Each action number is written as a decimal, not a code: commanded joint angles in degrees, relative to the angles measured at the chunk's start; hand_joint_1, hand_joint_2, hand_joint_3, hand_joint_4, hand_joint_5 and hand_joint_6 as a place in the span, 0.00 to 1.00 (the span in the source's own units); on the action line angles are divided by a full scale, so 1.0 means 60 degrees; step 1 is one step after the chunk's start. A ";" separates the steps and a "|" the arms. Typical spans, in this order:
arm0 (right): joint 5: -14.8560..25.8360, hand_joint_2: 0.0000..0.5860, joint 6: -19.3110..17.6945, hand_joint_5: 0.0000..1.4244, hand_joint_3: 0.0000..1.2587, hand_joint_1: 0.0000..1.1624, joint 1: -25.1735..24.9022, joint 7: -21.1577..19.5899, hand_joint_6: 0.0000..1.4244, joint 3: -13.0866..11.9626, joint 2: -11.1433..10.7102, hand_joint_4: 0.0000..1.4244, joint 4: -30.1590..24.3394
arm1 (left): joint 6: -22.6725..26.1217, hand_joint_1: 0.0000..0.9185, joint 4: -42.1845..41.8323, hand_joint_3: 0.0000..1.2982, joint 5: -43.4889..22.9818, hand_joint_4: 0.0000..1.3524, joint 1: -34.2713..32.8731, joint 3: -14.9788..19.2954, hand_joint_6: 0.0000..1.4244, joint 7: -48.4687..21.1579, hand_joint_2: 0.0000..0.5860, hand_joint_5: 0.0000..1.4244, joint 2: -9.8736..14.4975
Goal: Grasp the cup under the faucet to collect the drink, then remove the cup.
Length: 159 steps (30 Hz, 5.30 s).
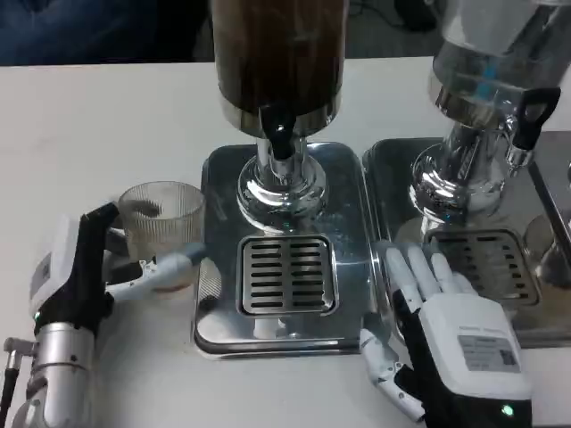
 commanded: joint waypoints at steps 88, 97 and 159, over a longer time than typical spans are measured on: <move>0.0259 0.89 0.0389 0.00 0.03 0.00 -0.0030 -0.0852 0.08 -0.0410 0.0472 0.00 0.0095 | 0.0405 0.31 0.0068 0.10 0.2780 0.26 -0.0992 -0.2812 0.53 0.2214 0.09 0.43 -0.0981; 0.0413 0.89 0.0289 0.00 0.03 0.00 -0.0235 -0.0846 0.08 -0.0425 0.0411 0.00 0.0297 | -0.0035 0.14 -0.0279 0.05 0.2632 0.20 -0.0689 -0.2755 0.42 0.2514 0.01 0.36 -0.0754; 0.0584 0.87 0.0056 0.00 0.03 0.02 -0.0666 -0.1048 0.08 -0.0317 0.0319 0.00 0.0762 | 0.0102 0.00 -0.8882 0.00 -0.6807 0.00 0.1486 0.1177 0.05 -1.0338 0.10 0.07 0.0201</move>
